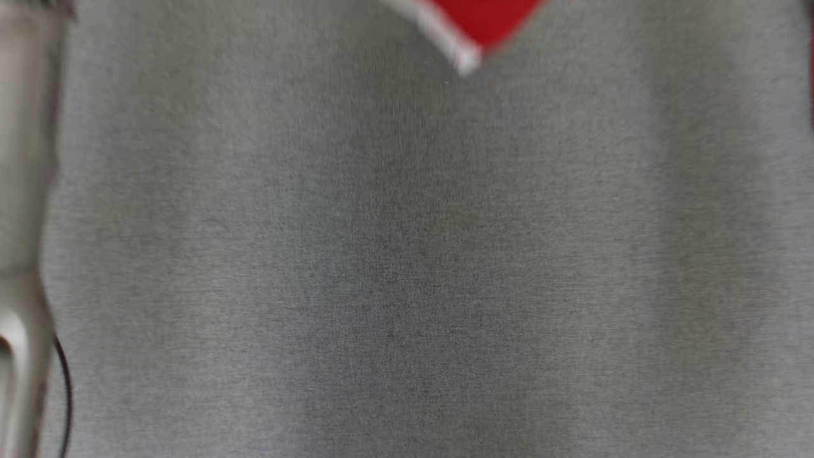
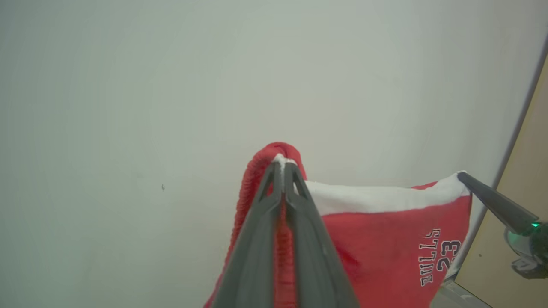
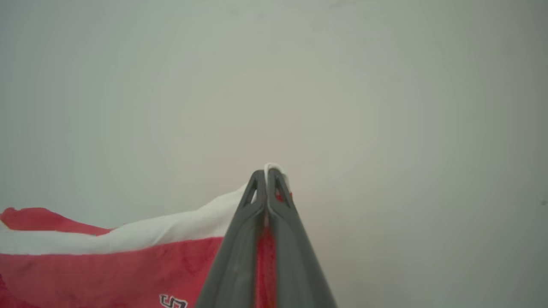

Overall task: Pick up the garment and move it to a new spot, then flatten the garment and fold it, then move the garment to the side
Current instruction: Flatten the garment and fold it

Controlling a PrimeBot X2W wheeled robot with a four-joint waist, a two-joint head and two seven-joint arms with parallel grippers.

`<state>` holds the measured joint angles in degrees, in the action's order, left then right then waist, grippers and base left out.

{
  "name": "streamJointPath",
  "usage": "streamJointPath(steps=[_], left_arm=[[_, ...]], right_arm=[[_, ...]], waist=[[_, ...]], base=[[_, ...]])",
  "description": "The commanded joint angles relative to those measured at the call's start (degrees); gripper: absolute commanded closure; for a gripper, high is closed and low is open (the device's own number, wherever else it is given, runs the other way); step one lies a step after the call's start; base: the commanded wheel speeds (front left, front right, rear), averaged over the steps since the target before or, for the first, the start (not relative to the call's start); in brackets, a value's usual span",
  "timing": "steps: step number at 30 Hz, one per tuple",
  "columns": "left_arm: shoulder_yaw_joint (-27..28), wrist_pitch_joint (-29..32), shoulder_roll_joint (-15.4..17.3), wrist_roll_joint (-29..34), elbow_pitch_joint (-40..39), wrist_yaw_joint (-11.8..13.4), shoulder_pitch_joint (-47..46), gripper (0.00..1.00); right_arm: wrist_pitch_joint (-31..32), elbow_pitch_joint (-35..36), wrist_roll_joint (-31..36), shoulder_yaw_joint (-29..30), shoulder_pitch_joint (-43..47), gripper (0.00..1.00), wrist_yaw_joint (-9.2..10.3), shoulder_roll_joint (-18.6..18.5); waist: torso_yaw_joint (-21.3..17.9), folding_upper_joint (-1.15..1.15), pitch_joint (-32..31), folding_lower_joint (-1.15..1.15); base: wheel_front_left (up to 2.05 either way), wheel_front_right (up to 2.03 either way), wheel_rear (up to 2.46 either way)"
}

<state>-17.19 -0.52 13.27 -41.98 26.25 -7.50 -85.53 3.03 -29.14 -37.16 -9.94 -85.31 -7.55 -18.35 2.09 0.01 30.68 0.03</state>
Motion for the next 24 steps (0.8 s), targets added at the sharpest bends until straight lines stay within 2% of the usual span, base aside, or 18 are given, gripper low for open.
streamJointPath(steps=[1, 5, 11, 18, 24], left_arm=[[-0.2, 0.0, 0.1, -0.5, 0.9, 0.1, -2.0, 1.0], [-0.6, -0.5, 0.3, -1.9, 6.7, 0.1, -11.5, 1.0], [-3.0, -1.4, 0.4, -2.7, 13.6, 0.1, -21.5, 1.0], [-7.0, -2.9, 1.2, -4.1, 19.4, 0.1, -26.3, 1.0], [-11.2, -4.2, 2.0, -6.6, 20.9, 0.1, -24.4, 1.0]], right_arm=[[0.3, -1.1, 0.6, 0.4, -2.0, 1.0, 0.15, 0.1], [-0.1, -8.4, 2.8, 2.2, -12.3, 1.0, 0.15, 0.5], [-1.7, -15.5, 5.2, 1.3, -21.5, 1.0, 0.15, 1.7], [-3.8, -20.7, 4.6, -1.0, -25.4, 1.0, 0.15, 2.6], [-5.3, -22.3, 2.5, -3.9, -24.2, 1.0, 0.15, 2.4]], waist=[[0.2, -0.01, 5.6, -0.03], [-0.4, -0.01, 7.1, -0.03], [-2.0, -0.01, 8.8, -0.03], [-3.5, -0.01, 10.7, -0.03], [-4.4, -0.01, 11.0, -0.03]], base=[[0.0, 0.0, 0.0], [0.0, 0.0, 0.0], [0.0, 0.0, 0.0], [0.0, 0.0, 0.0], [0.0, 0.0, 0.0]])
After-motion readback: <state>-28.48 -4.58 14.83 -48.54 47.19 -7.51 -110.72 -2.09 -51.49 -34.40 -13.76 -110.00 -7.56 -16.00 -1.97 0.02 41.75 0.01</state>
